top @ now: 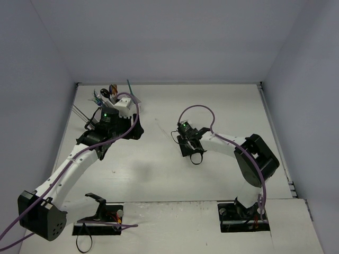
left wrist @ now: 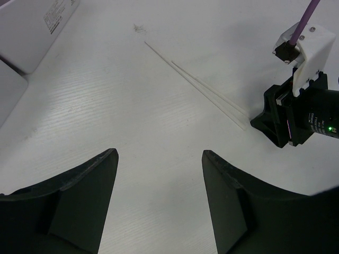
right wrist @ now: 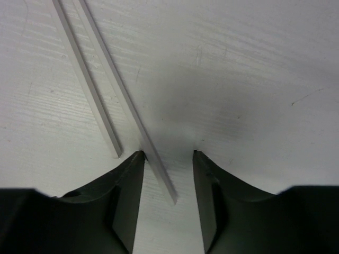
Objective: Sort the eating utensils into containers
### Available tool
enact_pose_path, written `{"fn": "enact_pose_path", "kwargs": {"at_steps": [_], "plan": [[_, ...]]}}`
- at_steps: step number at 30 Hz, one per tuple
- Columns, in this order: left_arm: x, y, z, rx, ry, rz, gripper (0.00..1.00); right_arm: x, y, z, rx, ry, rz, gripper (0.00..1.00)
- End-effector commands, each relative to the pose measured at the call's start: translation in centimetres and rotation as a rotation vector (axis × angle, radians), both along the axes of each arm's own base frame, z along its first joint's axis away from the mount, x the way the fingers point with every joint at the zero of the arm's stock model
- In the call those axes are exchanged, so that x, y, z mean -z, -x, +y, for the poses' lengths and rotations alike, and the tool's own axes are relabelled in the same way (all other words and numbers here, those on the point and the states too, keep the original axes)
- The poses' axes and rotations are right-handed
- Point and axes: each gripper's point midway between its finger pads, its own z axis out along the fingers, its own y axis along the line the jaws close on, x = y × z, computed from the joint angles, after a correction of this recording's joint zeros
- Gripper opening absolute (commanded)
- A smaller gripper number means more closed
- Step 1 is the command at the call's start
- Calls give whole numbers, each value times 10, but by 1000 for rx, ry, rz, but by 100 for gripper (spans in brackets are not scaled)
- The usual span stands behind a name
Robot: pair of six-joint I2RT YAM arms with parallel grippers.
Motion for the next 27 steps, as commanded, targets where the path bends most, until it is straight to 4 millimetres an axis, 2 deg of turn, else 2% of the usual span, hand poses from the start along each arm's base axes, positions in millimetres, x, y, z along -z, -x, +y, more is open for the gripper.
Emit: {"fn": "enact_pose_path", "kwargs": {"at_steps": [1, 6, 14, 18, 24, 27], "plan": [[-25, -7, 0, 0, 18, -91, 61, 18, 17, -36, 44, 117, 70, 31], [-24, -7, 1, -5, 16, -90, 61, 19, 14, -35, 38, 107, 78, 27], [-21, -8, 2, -14, 10, -82, 61, 19, -2, -14, -24, 77, 85, 24], [-20, -7, 3, -15, 8, -80, 61, 26, -8, -8, -37, 81, 100, 18], [-19, -7, 1, -10, 13, -76, 61, 34, -8, -14, -31, 108, 114, 0], [-20, -7, -1, -5, 25, -72, 61, 31, -12, -15, -24, 107, 100, 0]]}}
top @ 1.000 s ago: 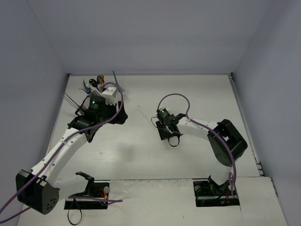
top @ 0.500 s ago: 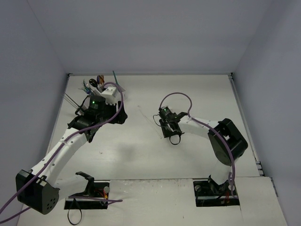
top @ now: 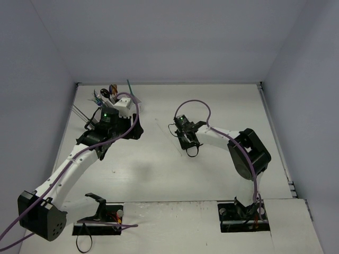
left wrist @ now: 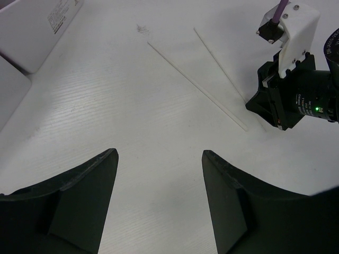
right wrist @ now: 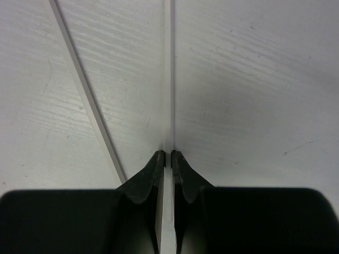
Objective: Sort the eating utensils into containers
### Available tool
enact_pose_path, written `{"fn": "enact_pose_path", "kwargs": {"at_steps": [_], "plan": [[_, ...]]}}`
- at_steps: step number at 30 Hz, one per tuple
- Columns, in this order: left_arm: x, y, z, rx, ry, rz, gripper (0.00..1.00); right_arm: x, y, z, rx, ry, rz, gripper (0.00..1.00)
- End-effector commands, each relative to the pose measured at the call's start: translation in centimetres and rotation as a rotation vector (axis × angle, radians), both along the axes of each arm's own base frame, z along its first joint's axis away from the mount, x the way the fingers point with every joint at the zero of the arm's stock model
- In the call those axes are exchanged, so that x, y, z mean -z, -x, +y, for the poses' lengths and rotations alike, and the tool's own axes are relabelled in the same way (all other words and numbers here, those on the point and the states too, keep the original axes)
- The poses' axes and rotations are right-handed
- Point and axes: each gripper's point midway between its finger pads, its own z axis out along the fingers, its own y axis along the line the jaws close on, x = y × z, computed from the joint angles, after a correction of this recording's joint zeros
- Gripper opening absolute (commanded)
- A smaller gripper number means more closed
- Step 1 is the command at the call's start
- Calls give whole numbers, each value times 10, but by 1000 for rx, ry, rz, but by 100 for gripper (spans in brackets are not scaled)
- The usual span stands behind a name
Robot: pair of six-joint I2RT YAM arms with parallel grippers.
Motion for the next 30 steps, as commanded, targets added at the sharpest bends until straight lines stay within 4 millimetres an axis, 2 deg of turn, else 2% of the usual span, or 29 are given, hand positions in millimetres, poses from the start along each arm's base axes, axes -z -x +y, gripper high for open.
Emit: {"fn": "enact_pose_path", "kwargs": {"at_steps": [1, 5, 10, 14, 18, 24, 30], "plan": [[-20, -6, -4, 8, 38, -67, 61, 29, 19, -30, 13, 111, 98, 0], [-27, -5, -15, 26, 104, -65, 61, 16, 14, -28, 13, 95, 65, 0], [-43, 2, -34, 60, 224, -56, 61, -14, 5, -23, 8, 49, -14, 0], [-55, 8, -47, 58, 316, -50, 61, -50, 0, -14, -9, -11, -96, 0], [-68, 14, -60, 63, 389, -62, 61, -95, 1, 1, -47, -89, -197, 0], [-98, 14, -73, 51, 461, -115, 62, -158, 11, 24, -116, -203, -328, 0], [-127, 9, -75, 16, 526, -177, 63, -194, 22, 40, -181, -304, -390, 0]]}}
